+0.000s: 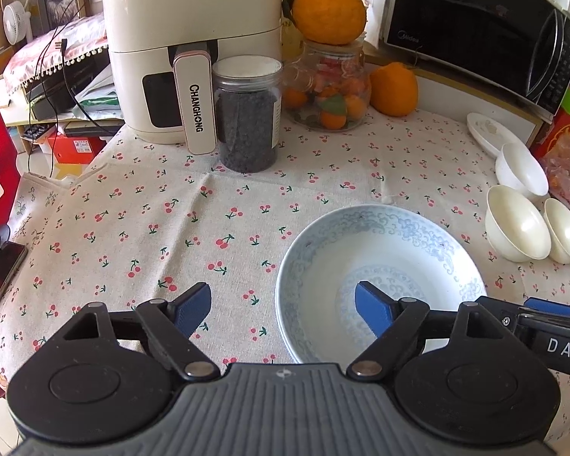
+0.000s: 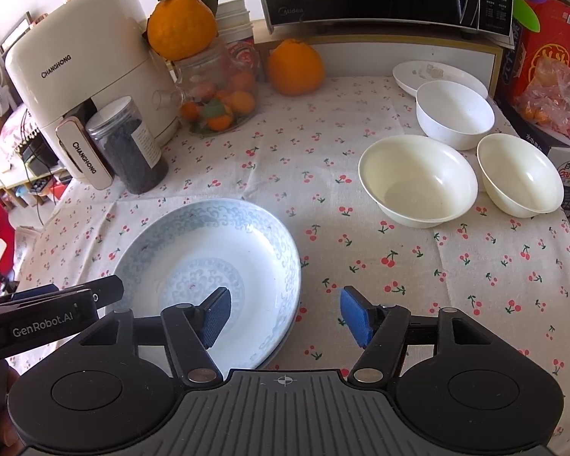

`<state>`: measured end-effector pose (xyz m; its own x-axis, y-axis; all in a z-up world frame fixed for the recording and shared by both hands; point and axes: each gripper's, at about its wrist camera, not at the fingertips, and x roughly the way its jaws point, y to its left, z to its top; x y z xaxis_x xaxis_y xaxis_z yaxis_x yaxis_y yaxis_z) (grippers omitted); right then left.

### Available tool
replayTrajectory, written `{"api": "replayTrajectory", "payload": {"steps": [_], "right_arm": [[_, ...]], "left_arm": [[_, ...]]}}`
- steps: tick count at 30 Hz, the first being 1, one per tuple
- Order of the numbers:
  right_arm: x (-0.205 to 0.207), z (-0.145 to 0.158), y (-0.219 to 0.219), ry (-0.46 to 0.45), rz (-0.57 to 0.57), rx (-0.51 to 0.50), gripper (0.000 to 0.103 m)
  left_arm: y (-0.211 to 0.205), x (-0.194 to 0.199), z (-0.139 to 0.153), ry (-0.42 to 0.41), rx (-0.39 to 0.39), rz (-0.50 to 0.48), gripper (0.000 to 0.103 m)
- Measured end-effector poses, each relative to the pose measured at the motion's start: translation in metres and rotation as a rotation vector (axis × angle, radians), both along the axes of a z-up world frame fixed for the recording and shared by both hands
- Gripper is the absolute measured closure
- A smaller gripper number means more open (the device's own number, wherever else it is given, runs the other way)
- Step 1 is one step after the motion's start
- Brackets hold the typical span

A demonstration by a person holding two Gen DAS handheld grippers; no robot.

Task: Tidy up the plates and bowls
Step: 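Open both tools to release the rim of the blue plates, then withdraw both tools back from the stacked blue plates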

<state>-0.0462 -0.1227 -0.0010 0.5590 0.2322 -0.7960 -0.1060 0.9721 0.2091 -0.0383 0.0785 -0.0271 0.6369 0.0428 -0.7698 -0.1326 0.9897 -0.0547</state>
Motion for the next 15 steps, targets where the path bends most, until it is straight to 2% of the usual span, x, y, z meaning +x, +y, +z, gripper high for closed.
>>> {"api": "replayTrajectory", "payload": {"steps": [5,15], "right_arm": [[0.0008,0.0029,-0.0042,-0.016,-0.016,0.014,0.03],[0.0025,0.0017,-0.0023,-0.021,-0.016,0.017,0.029]], "left_arm": [[-0.0002,0.0003,0.001,-0.008,0.013,0.001,0.019],[-0.0027,0.0012,0.0015,-0.008,0.001,-0.019,0.017]]}}
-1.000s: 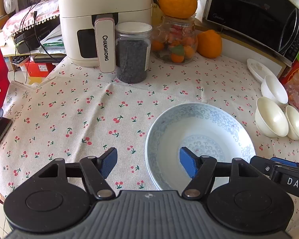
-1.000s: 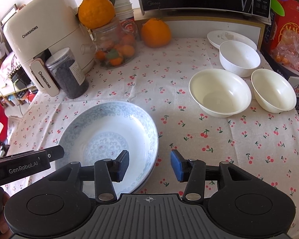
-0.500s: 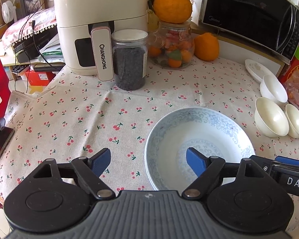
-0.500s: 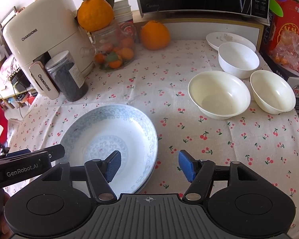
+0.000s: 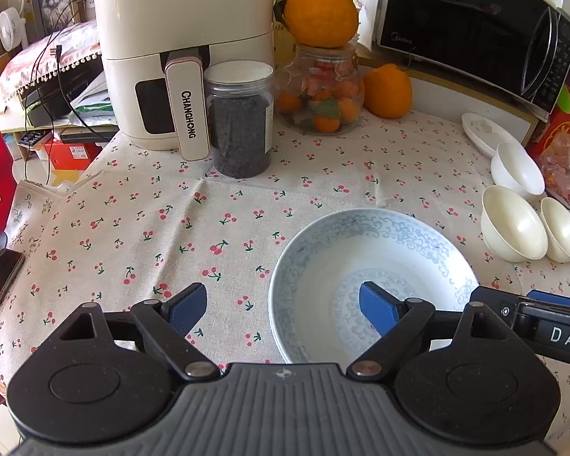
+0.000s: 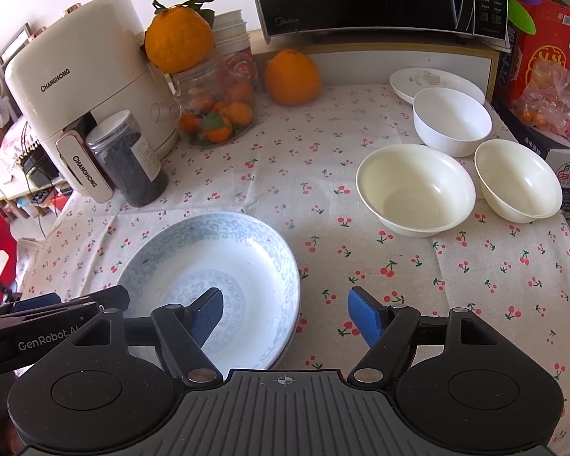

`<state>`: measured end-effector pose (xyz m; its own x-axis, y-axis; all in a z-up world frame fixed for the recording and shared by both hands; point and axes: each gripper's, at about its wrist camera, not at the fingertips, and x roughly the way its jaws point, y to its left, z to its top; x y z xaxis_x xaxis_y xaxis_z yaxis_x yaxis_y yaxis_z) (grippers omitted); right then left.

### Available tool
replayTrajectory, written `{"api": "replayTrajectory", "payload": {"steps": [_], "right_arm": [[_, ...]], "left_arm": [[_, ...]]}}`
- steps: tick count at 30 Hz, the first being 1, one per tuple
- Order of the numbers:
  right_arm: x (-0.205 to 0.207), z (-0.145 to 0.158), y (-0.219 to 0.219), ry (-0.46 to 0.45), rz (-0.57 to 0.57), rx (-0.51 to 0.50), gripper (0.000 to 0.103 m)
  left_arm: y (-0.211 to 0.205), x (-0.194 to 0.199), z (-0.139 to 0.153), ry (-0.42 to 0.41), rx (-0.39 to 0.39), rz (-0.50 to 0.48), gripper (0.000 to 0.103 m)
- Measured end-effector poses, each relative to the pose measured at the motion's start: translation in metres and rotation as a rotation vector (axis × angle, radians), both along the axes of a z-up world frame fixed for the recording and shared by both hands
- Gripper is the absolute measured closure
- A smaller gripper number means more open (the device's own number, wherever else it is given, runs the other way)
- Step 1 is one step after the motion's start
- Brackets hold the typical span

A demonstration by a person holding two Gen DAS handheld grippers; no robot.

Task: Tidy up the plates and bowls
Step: 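Withdraw both tools back from the stacked blue plates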

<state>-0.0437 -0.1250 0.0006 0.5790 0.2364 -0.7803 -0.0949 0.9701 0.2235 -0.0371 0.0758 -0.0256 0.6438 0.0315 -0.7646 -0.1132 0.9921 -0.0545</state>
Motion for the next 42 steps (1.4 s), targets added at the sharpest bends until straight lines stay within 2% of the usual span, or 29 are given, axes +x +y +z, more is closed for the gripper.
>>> {"api": "replayTrajectory", "payload": {"steps": [27,42], "right_arm": [[0.002,0.0,-0.004,-0.007,-0.017,0.001,0.029],[0.002,0.01,-0.011,-0.041,-0.06,-0.022,0.029]], "left_arm": [[-0.002,0.002,0.001,-0.003,-0.021,-0.017,0.017],[-0.005,0.005,0.009,-0.018,-0.052,-0.03,0.016]]}}
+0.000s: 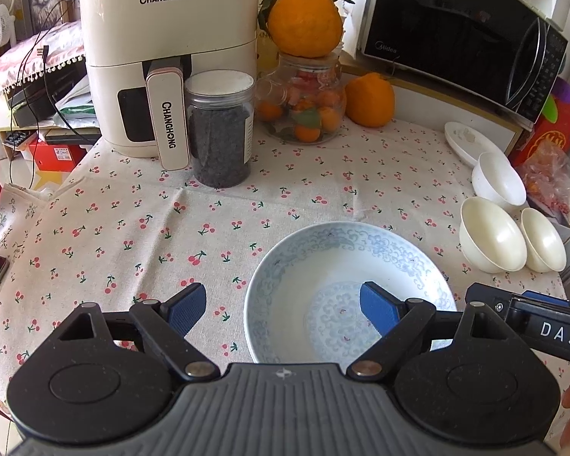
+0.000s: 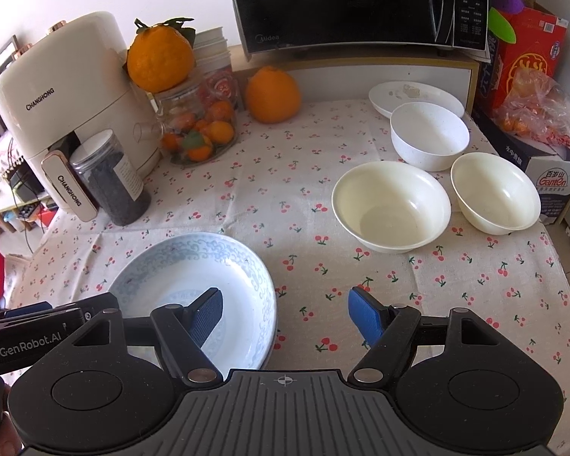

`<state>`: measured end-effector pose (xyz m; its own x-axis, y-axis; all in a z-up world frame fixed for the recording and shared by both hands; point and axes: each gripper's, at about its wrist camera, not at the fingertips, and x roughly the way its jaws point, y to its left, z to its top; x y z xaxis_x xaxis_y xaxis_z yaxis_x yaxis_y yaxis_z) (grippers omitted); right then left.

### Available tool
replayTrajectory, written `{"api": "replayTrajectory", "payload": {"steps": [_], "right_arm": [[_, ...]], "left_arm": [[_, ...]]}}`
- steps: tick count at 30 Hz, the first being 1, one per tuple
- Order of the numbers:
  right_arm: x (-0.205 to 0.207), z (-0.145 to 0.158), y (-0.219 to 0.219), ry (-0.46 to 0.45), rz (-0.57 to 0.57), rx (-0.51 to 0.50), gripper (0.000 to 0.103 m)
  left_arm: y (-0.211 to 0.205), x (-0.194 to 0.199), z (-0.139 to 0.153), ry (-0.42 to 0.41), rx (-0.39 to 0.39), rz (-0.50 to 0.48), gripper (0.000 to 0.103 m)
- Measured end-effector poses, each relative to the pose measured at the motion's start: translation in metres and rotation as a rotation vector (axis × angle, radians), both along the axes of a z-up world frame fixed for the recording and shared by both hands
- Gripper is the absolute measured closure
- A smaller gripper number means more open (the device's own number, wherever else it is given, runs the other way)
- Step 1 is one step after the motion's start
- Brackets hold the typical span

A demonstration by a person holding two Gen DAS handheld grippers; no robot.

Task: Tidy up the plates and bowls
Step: 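Withdraw both tools back from the stacked blue plates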

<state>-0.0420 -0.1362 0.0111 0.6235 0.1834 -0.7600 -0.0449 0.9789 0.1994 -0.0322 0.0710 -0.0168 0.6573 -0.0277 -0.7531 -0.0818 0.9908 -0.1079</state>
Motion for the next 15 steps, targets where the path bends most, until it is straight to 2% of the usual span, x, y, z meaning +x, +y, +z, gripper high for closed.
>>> {"api": "replayTrajectory", "payload": {"steps": [6,15], "right_arm": [[-0.003,0.005,-0.002,-0.024,-0.013,-0.029,0.029],[-0.003,0.019,-0.009,-0.045,-0.067,0.023,0.029]], "left_arm": [[-0.003,-0.001,0.002,-0.005,-0.013,-0.017,0.016],[-0.004,-0.001,0.004,-0.01,-0.016,-0.031,0.016]]}}
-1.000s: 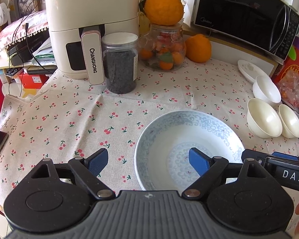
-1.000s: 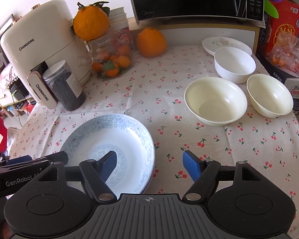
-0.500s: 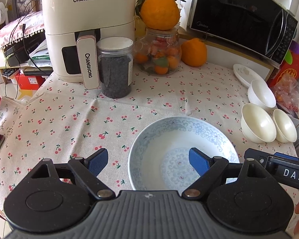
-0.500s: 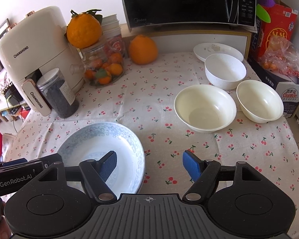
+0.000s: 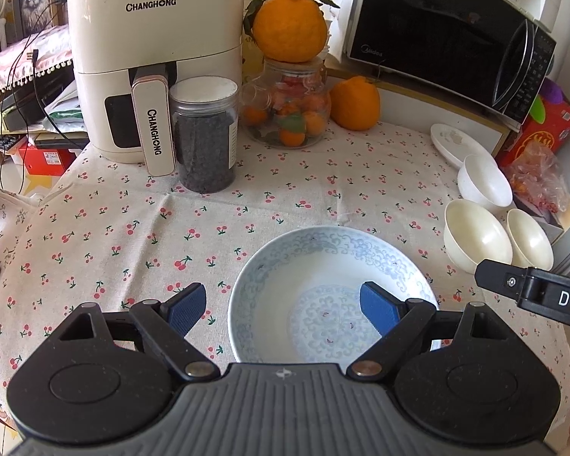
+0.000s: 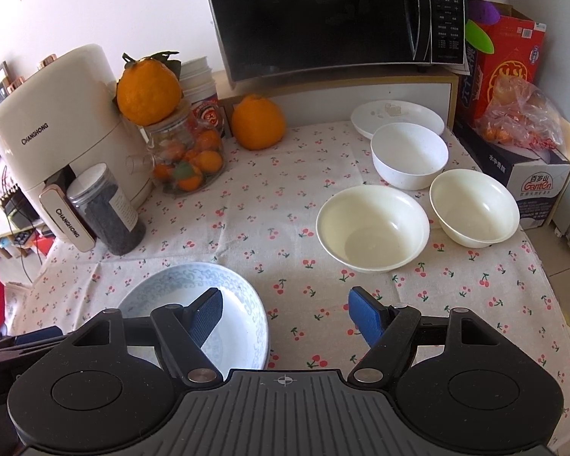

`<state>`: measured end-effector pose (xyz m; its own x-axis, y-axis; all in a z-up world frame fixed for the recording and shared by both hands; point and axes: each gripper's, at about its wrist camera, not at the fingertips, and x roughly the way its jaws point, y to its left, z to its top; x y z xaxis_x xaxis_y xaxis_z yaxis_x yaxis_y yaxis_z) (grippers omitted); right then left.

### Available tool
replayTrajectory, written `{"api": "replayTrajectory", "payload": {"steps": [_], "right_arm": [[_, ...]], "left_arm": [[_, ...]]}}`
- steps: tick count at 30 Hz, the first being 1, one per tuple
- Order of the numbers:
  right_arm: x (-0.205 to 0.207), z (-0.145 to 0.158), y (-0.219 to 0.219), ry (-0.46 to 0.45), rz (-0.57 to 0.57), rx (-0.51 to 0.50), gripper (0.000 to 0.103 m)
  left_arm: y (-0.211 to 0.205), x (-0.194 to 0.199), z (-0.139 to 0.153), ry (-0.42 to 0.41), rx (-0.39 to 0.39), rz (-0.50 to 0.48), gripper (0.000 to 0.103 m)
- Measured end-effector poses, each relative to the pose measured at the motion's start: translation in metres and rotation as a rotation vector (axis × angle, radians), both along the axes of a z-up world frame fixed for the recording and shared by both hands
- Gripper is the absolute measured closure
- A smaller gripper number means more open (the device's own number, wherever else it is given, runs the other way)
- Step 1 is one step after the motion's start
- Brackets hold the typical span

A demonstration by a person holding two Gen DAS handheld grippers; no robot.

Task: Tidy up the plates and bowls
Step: 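Withdraw both tools back from the stacked blue plates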

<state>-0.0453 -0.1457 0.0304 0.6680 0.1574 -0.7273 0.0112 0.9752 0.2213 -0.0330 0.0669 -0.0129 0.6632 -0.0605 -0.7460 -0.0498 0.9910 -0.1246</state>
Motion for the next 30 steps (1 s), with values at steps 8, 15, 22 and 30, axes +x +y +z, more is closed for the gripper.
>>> {"api": "replayTrajectory", "payload": {"steps": [8,15,22,30], "right_arm": [[-0.005,0.0,0.003,0.004,-0.029,-0.003,0.028],[-0.014,0.0,0.003,0.004,-0.051,-0.009,0.028],[-0.027,0.002,0.007,-0.012,-0.057,-0.056,0.028],[-0.044,0.012,-0.003,-0.014,-0.092,-0.086,0.028]], "left_arm": [[0.001,-0.003,0.005,-0.012,-0.024,-0.014,0.016],[0.003,-0.005,0.007,-0.018,-0.035,-0.02,0.016],[0.005,-0.008,0.01,-0.028,-0.039,-0.024,0.016],[0.005,-0.011,0.015,-0.042,-0.053,-0.037,0.017]]}}
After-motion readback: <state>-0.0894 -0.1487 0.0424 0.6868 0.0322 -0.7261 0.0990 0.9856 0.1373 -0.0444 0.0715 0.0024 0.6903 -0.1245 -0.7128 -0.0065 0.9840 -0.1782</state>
